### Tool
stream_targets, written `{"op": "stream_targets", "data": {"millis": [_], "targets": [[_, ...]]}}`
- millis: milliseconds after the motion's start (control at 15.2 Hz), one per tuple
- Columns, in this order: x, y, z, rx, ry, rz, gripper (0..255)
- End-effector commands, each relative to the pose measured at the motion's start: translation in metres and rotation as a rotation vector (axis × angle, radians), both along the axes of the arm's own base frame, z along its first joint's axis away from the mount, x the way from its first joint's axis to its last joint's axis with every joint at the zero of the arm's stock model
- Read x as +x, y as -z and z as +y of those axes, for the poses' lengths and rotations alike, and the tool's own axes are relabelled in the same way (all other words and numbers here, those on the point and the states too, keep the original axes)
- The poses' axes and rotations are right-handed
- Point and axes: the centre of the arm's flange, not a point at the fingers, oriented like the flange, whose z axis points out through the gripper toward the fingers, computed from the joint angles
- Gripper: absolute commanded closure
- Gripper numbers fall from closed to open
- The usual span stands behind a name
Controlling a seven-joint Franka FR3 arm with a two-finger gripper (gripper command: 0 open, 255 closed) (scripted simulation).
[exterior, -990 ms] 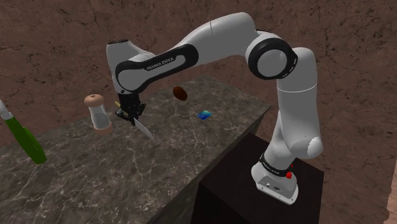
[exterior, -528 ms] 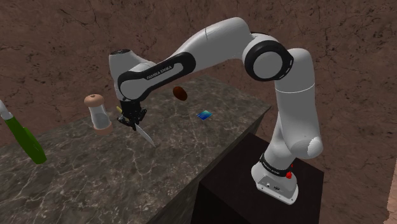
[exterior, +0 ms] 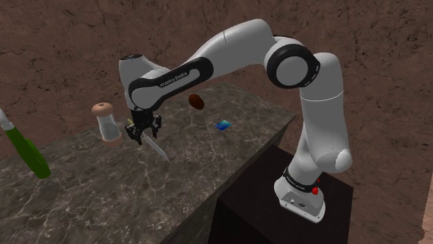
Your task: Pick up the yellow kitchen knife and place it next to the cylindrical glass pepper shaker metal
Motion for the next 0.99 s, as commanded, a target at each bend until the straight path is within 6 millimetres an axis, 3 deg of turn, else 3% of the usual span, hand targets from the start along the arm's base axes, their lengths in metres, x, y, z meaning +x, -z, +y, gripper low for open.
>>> {"op": "stream_targets", "data": {"millis": [0, 198, 462, 924], "targets": [[0.0, 0.0, 0.0, 0.0, 0.0, 0.0, 0], [0.0, 0.0, 0.0, 0.0, 0.0, 0.0, 0], [0.002, -0.05, -0.001, 0.0, 0.0, 0.0, 0], [0.002, -0.05, -0.001, 0.0, 0.0, 0.0, 0]]}}
